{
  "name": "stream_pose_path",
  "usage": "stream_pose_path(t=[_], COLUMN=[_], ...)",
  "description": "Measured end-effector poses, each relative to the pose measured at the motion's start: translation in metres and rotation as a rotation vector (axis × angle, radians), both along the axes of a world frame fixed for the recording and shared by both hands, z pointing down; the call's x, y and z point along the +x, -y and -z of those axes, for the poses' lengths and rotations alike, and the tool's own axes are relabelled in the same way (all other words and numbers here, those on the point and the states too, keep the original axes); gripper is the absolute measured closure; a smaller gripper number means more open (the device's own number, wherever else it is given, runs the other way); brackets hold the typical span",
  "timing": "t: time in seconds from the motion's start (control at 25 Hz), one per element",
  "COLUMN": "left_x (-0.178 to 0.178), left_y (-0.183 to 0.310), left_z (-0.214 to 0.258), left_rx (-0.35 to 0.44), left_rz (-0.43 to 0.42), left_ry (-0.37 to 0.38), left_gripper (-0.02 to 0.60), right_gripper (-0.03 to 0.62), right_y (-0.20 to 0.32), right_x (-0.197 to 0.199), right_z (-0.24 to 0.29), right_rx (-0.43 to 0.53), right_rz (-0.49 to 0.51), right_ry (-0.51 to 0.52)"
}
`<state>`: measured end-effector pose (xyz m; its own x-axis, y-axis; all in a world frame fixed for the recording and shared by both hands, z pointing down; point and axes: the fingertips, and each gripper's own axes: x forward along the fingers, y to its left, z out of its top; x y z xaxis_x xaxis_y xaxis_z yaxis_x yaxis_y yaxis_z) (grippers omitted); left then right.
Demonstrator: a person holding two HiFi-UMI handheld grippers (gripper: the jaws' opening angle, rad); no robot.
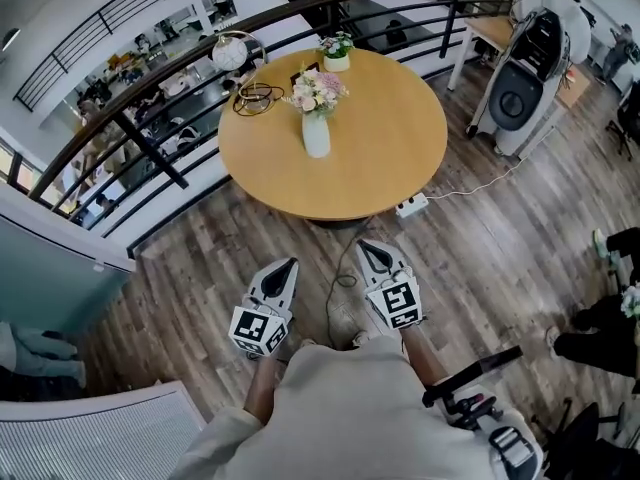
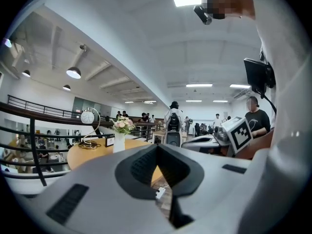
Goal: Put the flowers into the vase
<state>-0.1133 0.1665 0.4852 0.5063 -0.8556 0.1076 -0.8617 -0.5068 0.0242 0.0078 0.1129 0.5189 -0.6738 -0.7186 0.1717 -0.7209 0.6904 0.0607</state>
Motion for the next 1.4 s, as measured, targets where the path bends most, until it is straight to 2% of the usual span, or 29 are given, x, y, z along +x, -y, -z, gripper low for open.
stream_pose_path(t=[0.2, 0.36, 0.44, 0.6, 0.84, 1.16, 1.4], left_x=[-0.025, -0.031, -0.03, -0.021, -0.022, -0.017, -0.021], left_y=[-0.002, -0.009, -0.011, -0.015, -0.021, -0.02, -0.017], left_z=[-0.01, -0.013, -0.014, -0.022, -0.024, -0.021, -0.021], left_rx=[0.003, 0.002, -0.007, -0.019, -0.035, -0.038, -0.028], left_rz=[0.024, 0.025, 0.02, 0.001, -0.006, -0.009, -0.002], left_ry=[-0.002, 0.007, -0.002, 0.037, 0.01, 0.002, 0.001], left_gripper=[0.575, 0.575, 0.575, 0.575, 0.575, 0.575, 0.575], right_gripper=[0.586, 0.586, 0.586, 0.586, 0.586, 0.586, 0.586], right_y=[0.002, -0.005, -0.008, -0.012, -0.026, -0.027, -0.021], right_x=[-0.025, -0.033, -0.034, -0.032, -0.038, -0.035, -0.034], right_z=[0.004, 0.011, 0.013, 0.01, 0.001, 0.002, 0.002], right_rx=[0.03, 0.038, 0.026, 0.01, -0.031, -0.034, -0.025], right_rz=[0.022, 0.041, 0.042, 0.039, 0.044, 0.047, 0.035], right_ry=[-0.05, -0.061, -0.054, -0.041, -0.025, -0.052, -0.035])
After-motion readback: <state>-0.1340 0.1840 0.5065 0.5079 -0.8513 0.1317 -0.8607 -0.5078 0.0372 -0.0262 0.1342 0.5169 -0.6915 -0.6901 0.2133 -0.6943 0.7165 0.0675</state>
